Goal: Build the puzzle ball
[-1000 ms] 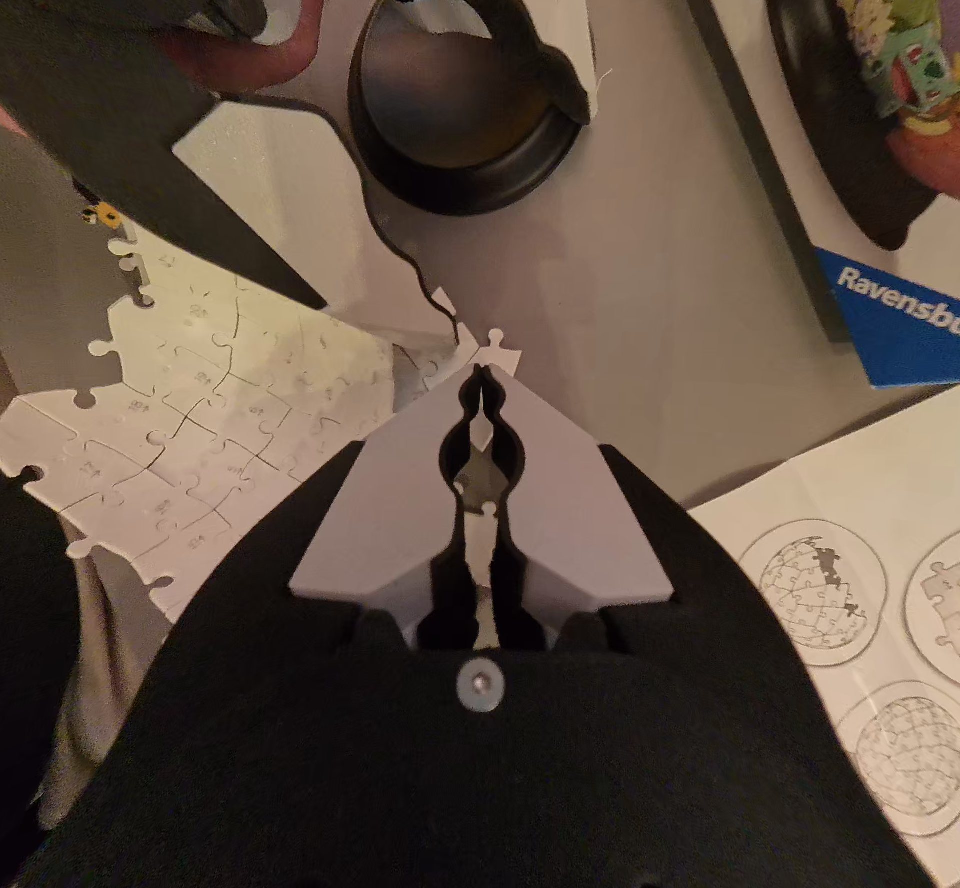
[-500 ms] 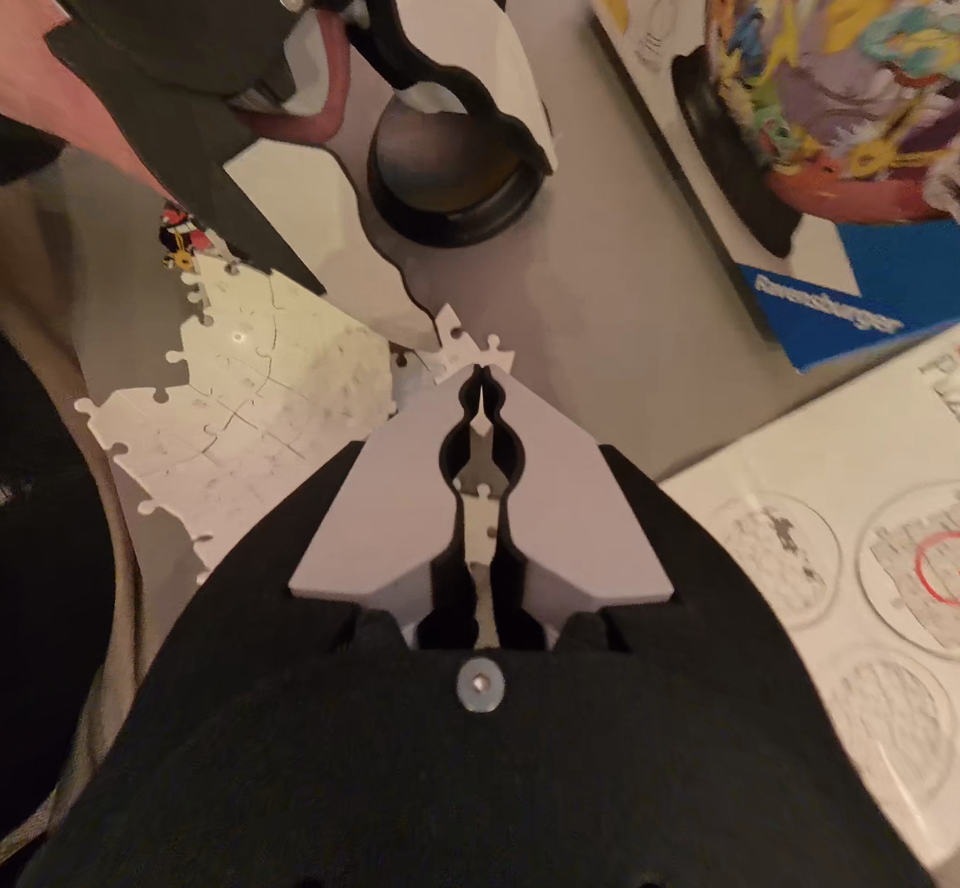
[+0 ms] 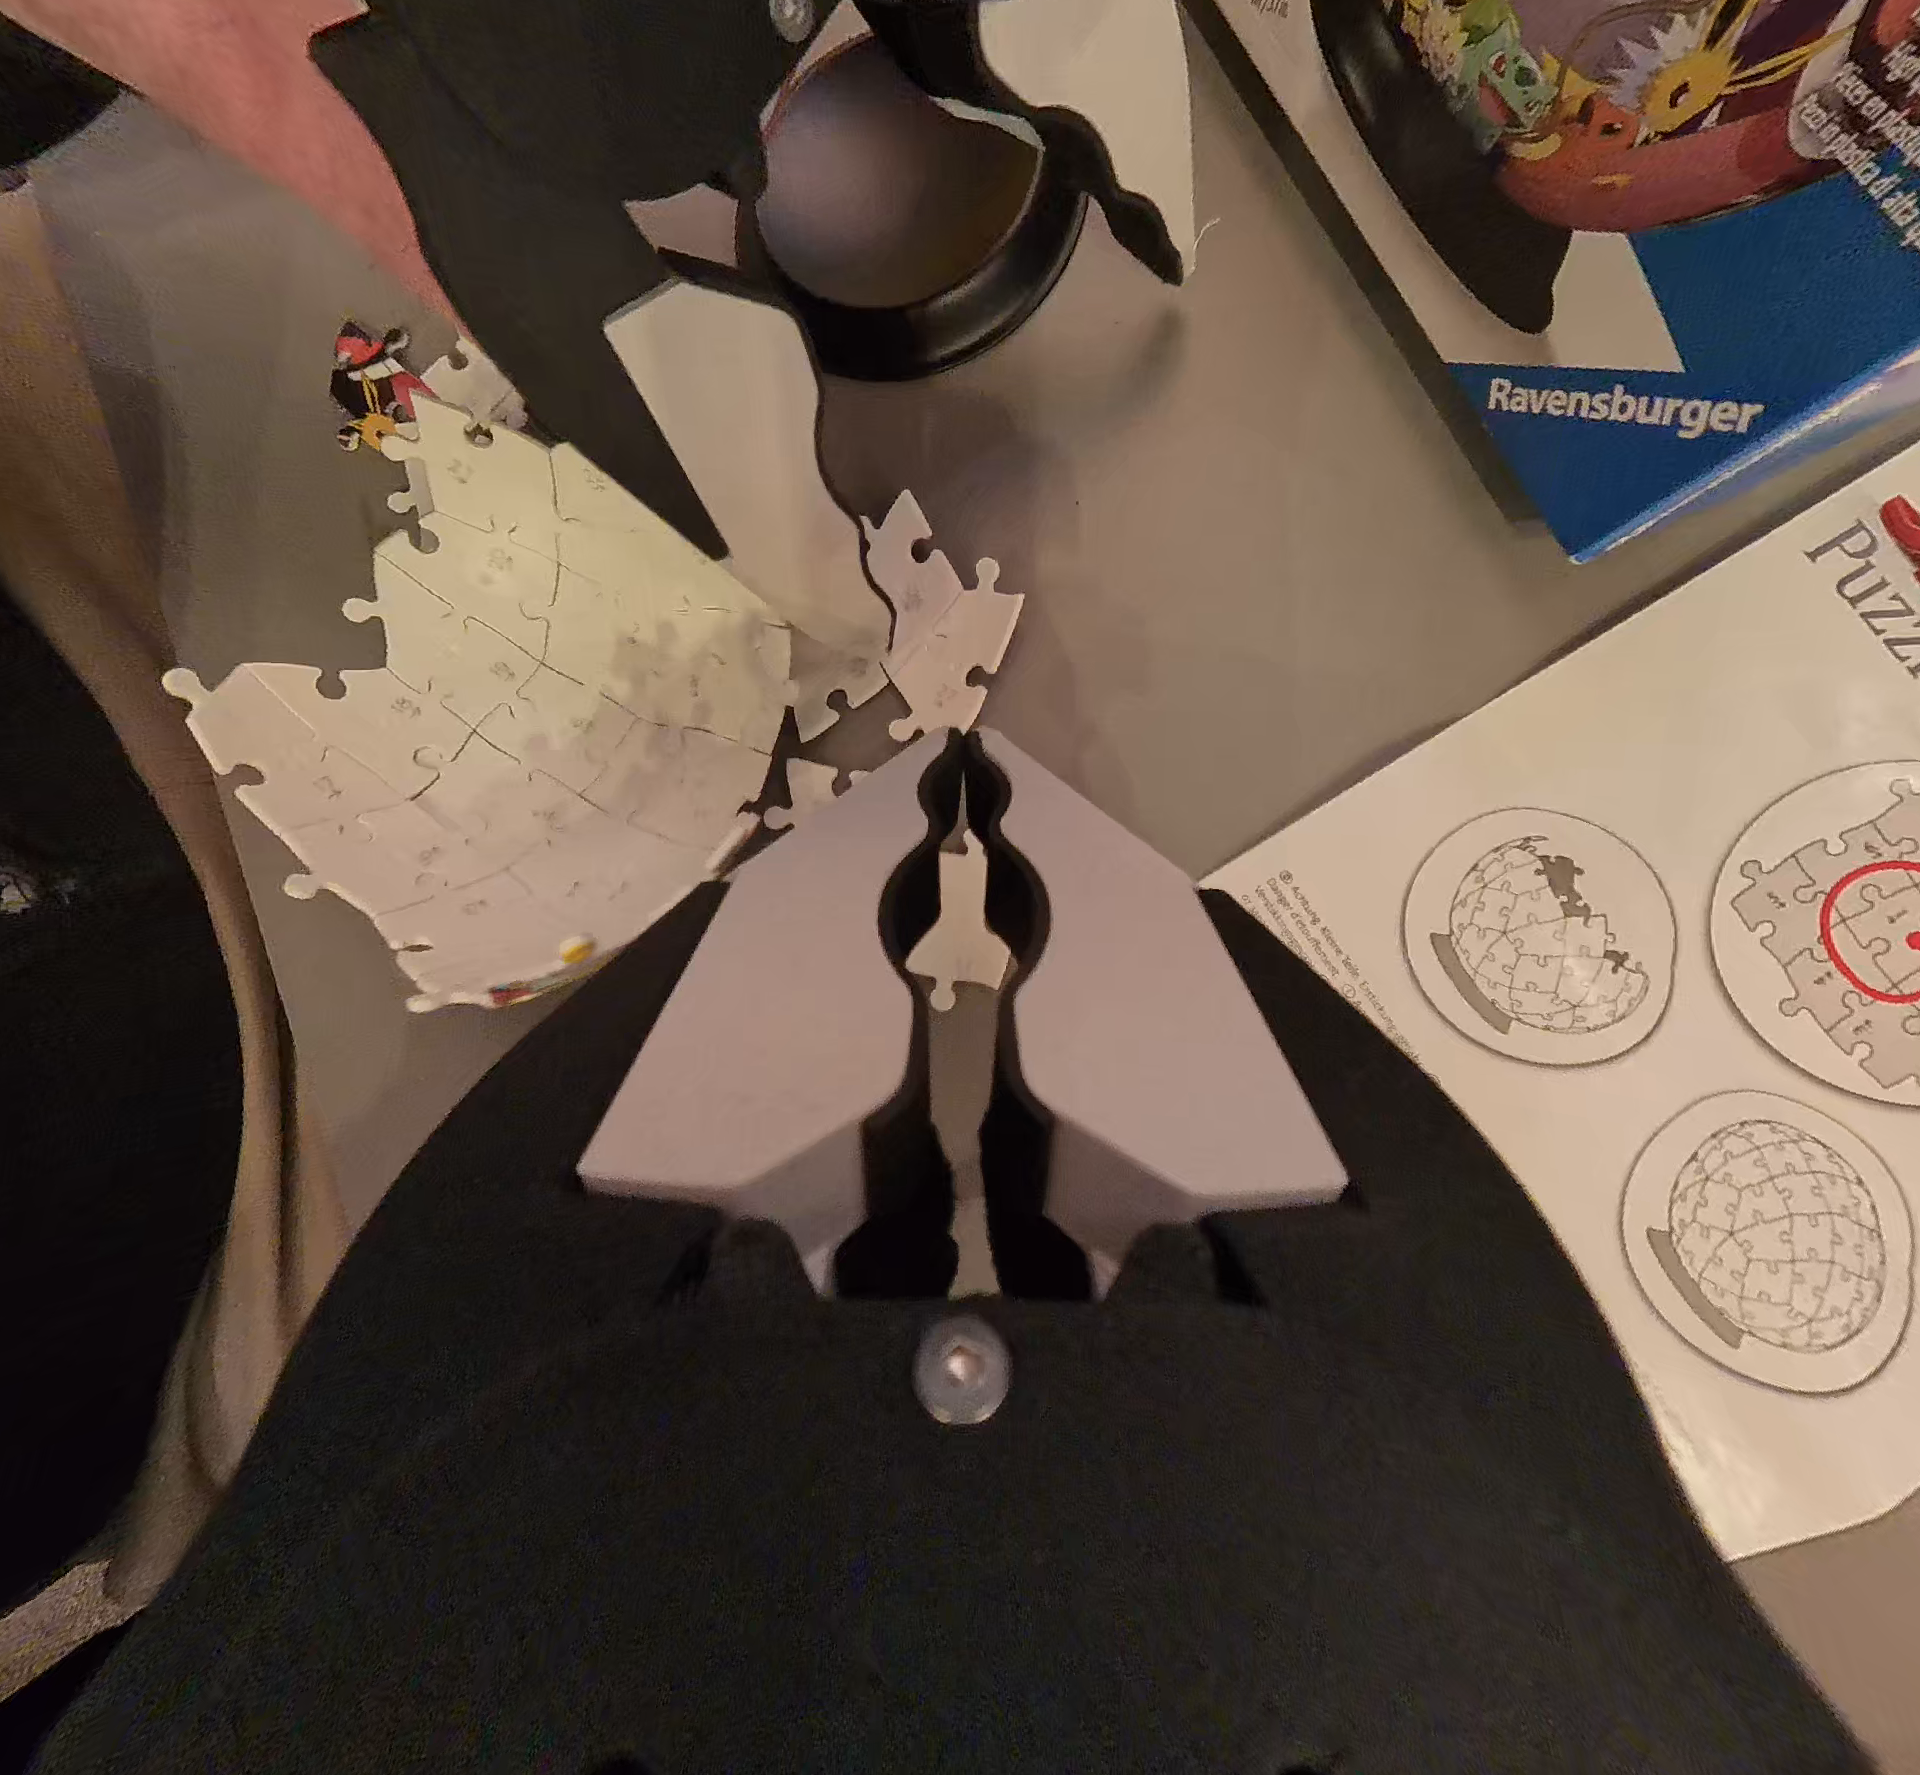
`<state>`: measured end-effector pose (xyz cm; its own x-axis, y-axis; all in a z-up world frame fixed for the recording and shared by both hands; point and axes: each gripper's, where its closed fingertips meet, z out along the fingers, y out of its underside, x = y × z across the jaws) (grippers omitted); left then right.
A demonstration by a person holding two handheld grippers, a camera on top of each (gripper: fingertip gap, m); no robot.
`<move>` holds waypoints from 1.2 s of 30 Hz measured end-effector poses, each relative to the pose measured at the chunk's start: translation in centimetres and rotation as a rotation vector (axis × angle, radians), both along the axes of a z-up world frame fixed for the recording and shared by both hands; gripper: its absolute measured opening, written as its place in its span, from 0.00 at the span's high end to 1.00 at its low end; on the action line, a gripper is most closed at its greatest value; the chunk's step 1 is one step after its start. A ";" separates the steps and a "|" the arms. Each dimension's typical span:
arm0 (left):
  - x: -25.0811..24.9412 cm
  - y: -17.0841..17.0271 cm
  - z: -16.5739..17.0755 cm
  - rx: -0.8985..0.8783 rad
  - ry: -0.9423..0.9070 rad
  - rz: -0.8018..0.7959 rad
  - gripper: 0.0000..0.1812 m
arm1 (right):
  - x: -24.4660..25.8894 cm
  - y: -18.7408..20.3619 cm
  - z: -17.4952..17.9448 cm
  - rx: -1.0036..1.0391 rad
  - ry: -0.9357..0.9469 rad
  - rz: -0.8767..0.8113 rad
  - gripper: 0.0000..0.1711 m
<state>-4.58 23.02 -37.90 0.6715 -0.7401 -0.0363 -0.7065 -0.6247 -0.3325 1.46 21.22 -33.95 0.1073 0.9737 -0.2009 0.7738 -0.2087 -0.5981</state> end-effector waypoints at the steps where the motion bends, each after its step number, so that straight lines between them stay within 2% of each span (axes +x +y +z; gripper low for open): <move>1: -0.2 0.1 -0.1 -0.005 0.008 0.010 0.41 | 0.1 0.0 0.0 0.003 0.000 -0.002 1.00; 6: 0.0 0.2 0.1 0.012 0.014 -0.019 0.42 | 0.5 0.2 0.1 0.010 0.010 -0.009 1.00; 13: -0.5 0.8 0.3 0.062 -0.014 0.046 0.46 | 1.5 -0.1 0.4 -0.001 0.016 -0.022 1.00; 16: -0.8 0.7 0.1 0.048 -0.057 0.081 0.45 | 2.6 -0.3 -0.3 -0.011 -0.021 -0.023 1.00; 25: -1.5 0.9 1.3 0.083 -0.072 0.081 0.45 | 4.7 -1.4 -3.3 0.030 -0.172 0.015 0.82; 32: -0.8 -0.1 0.7 0.061 -0.081 0.053 0.41 | 4.5 -1.4 -3.5 0.136 -0.182 -0.010 0.79; 34: -0.7 -0.4 0.7 0.072 -0.071 0.042 0.40 | 4.4 -1.4 -3.0 0.145 -0.166 -0.033 0.70; 36: -0.4 -0.7 0.9 0.075 -0.091 0.046 0.39 | 4.1 -2.1 -2.4 0.147 -0.130 -0.023 0.70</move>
<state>-5.01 22.32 -37.01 0.7079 -0.7057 -0.0283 -0.6424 -0.6267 -0.4410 5.59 19.09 -36.38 0.1453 0.9886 -0.0398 0.8427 -0.1448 -0.5186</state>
